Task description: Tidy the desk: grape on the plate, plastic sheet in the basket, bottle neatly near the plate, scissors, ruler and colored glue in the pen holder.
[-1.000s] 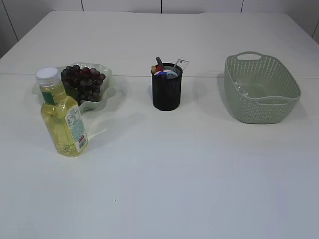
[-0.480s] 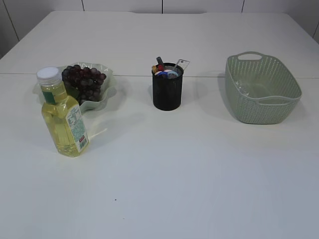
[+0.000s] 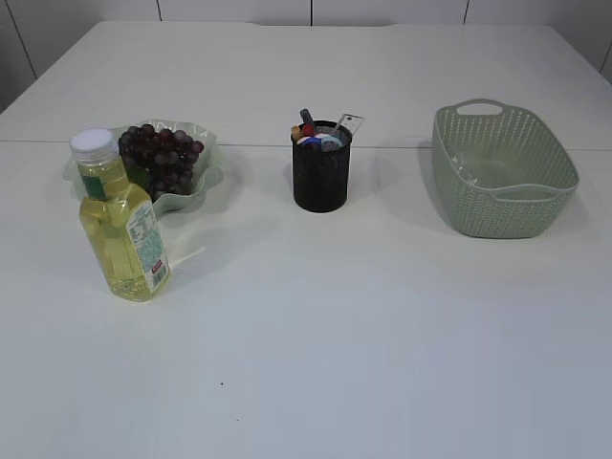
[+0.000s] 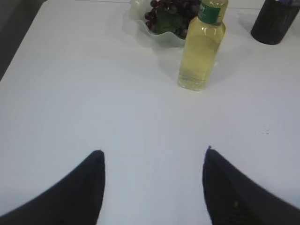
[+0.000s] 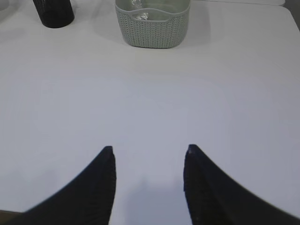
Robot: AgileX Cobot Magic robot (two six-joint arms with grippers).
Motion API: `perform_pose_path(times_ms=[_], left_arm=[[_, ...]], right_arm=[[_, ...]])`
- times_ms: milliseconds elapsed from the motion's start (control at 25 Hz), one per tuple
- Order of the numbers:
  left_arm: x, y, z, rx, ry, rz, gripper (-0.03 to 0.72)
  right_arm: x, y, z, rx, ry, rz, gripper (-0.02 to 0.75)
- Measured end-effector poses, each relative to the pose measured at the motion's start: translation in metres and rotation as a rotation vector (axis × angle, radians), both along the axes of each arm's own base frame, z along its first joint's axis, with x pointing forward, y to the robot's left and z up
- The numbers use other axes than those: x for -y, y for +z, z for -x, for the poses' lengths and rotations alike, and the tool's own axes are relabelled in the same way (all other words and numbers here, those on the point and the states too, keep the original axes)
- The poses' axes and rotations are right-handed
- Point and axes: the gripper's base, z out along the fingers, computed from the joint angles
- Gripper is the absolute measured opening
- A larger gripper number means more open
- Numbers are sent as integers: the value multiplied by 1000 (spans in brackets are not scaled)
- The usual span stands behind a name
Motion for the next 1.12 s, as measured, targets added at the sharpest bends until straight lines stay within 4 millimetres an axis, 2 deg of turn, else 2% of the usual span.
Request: perform_pose_path(times_ms=[1120], left_arm=[[1, 0, 0, 1, -16, -9, 480]], right_arm=[[0, 0, 0, 1, 22, 37, 385]])
